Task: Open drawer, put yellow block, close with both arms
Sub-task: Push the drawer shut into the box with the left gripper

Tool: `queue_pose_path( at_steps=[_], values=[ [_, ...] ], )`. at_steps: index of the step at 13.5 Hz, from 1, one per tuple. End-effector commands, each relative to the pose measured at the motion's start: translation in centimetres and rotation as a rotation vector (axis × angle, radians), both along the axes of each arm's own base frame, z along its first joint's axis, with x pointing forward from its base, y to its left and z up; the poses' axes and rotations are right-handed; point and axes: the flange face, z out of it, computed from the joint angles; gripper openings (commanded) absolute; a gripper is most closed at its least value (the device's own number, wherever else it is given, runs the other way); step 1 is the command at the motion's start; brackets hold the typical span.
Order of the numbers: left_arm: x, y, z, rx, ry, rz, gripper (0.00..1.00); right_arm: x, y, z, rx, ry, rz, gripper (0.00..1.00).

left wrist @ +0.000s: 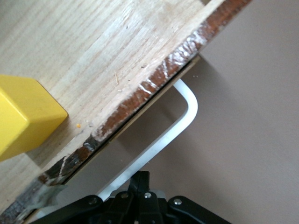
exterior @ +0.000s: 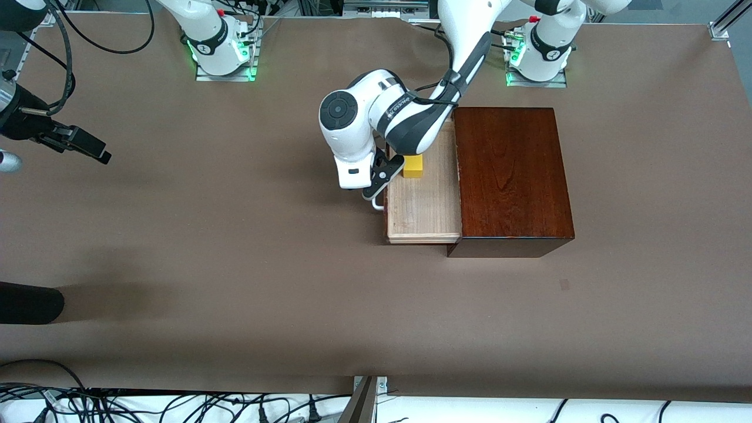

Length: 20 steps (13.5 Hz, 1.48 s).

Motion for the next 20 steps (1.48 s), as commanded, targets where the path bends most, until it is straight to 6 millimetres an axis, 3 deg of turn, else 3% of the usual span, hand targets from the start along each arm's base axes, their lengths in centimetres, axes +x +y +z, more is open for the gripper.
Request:
queue_pose_path(
  at_steps=[1,5,8,12,20],
  values=[
    [2.4,4.0,0.9,0.106,0.025,-0.057,0.00,-0.2,0.2,0.8,-0.041,-0.005,0.049,1.00],
    [4.1,6.9,0.8,0.146,0.059,-0.066,0.00,-0.5,0.3,1.1,-0.042,0.018,0.054,1.00],
    [6.0,10.2,0.8,0.145,0.083,-0.073,0.00,-0.5,0.3,1.2,-0.042,0.018,0.109,1.00],
    [7.1,13.3,2.7,0.122,0.101,-0.100,0.00,-0.5,0.4,1.1,-0.041,0.021,0.113,1.00],
    [8.1,17.9,2.6,0.118,0.154,-0.145,0.00,-0.5,0.3,0.8,-0.035,0.037,0.107,1.00]
  ],
)
